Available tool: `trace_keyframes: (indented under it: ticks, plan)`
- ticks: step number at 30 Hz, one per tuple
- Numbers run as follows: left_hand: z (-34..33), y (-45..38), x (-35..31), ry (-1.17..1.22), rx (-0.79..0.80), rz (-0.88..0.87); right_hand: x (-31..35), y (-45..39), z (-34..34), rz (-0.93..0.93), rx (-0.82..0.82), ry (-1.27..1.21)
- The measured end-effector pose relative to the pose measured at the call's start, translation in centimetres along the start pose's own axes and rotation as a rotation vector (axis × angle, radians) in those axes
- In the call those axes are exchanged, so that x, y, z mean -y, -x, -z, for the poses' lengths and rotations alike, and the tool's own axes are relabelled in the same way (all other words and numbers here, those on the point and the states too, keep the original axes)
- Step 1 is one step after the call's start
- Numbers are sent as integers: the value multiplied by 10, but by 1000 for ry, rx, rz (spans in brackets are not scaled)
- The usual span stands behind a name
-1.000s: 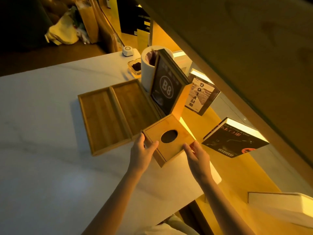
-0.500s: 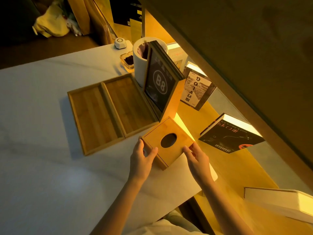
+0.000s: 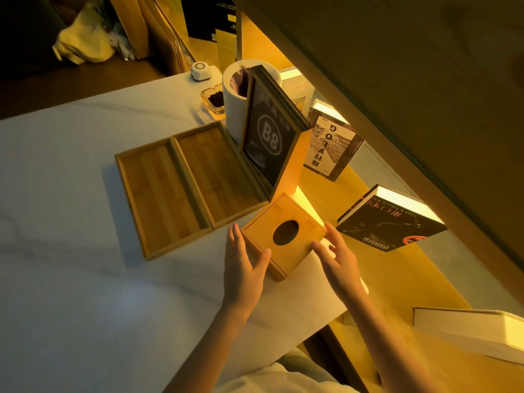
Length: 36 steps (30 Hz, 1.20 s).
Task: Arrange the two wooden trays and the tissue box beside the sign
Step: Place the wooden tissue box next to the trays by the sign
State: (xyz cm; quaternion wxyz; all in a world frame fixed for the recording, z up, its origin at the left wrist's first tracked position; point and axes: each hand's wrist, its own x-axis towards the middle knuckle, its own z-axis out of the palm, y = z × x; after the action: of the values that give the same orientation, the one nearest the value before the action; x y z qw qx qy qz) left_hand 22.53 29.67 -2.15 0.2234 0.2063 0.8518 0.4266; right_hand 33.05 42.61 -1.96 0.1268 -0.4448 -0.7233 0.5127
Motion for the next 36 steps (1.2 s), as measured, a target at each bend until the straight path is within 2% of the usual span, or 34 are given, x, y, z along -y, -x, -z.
trace_keyframes:
  ticks: [3, 7, 17, 25, 28, 30, 32, 34, 36]
  plan:
    - [-4, 3, 2, -110, 11, -79, -2, -2, -1, -12, -2, -34]
    - [-3, 0, 3, -176, 50, -90, -3, 1, -2, -7, -28, -79]
    - [17, -17, 7, -156, 234, -115, -5, 15, -18, -45, -139, -128]
    - [23, -23, 9, -250, 280, -164, -3, 20, -25, -72, -167, -130]
    - [23, -21, 11, -442, 226, -230, -2, 23, -25, -59, -197, 35]
    - [22, -16, 13, -524, 192, -288, -2, 30, -25, 109, -270, 259]
    - [19, -9, 16, -547, 198, -323, -5, 38, -32, 290, -218, 446]
    - [15, -4, 20, -548, 205, -321, -11, 43, -43, 311, -114, 567]
    - [12, -6, 24, -543, 201, -317, -15, 43, -55, 261, -118, 625]
